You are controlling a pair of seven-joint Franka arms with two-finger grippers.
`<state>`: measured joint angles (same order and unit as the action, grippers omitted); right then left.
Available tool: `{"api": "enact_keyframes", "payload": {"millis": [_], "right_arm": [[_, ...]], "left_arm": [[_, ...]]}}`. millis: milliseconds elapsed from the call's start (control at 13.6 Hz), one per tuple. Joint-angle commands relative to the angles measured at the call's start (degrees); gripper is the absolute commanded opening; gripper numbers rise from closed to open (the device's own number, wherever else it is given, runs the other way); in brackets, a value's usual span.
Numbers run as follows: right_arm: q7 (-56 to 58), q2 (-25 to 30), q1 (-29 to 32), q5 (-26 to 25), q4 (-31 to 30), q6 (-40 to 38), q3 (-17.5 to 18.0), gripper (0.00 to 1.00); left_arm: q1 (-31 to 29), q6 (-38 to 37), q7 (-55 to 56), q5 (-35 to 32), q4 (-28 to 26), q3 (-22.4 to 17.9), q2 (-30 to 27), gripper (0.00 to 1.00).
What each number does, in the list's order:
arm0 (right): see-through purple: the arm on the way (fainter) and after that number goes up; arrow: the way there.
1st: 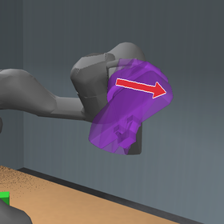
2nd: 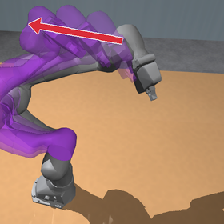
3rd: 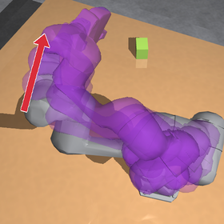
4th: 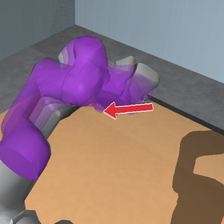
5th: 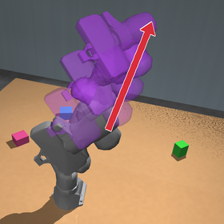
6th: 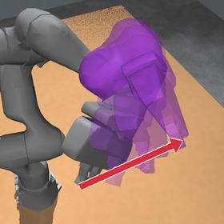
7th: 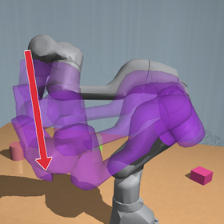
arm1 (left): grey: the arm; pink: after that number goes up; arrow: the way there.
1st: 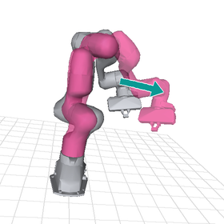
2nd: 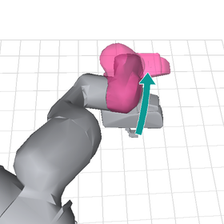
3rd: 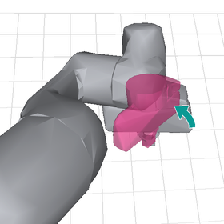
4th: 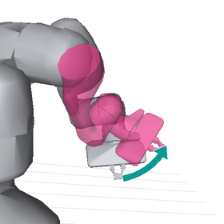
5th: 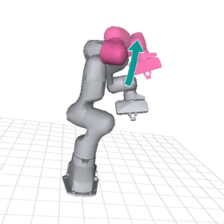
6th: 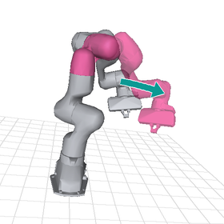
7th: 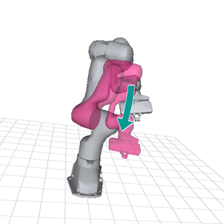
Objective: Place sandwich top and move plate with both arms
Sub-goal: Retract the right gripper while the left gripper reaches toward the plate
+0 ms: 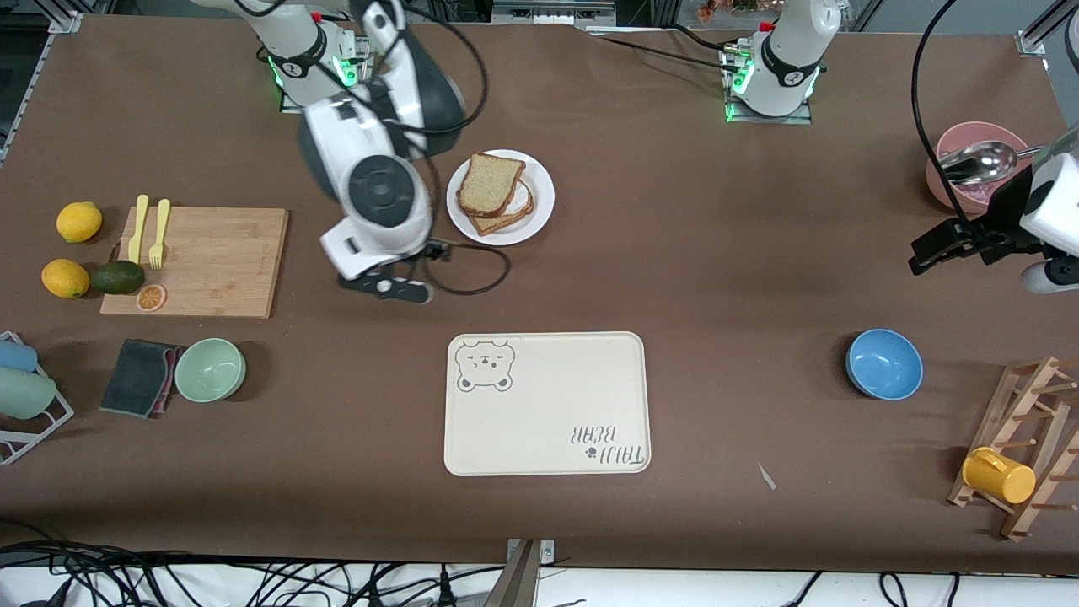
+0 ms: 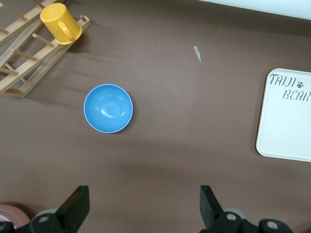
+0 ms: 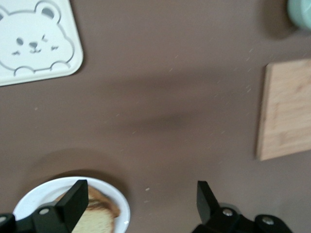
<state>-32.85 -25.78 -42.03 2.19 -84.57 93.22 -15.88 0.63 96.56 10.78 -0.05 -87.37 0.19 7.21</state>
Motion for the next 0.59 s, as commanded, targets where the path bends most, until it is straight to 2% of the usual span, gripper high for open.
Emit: {"api": "enact_keyframes", "payload": {"millis": [0, 147, 220, 367, 514], "right_arm": [[11.63, 2.22, -0.34, 1.24, -0.16, -2.34, -6.5, 0.98], [22.78, 3.28, -0.6, 4.65, -0.42, -2.61, -11.95, 0.98], [26.58, 3.71, 0.62, 5.1, -0.51, -2.78, -12.59, 0.99], [33.87, 4.6, 6.49, 5.37, -0.6, -2.7, -11.81, 0.99], [38.47, 4.86, 11.77, 5.72, -0.95, -2.78, -8.4, 0.99]], "left_arm": [[-0.11, 0.11, 0.03, 0.67, 2.03, -0.02, 2.11, 1.0], [0.24, 0.38, 0.11, 0.4, 2.03, -0.02, 3.51, 1.0], [0.59, 0.81, 0.2, 0.4, 2.03, 0.07, 4.56, 1.0], [0.51, 1.52, 0.11, 0.4, 1.15, 0.25, 4.92, 1.0], [0.42, 3.26, 0.11, 0.4, -1.12, 0.34, 4.92, 1.0]]}}
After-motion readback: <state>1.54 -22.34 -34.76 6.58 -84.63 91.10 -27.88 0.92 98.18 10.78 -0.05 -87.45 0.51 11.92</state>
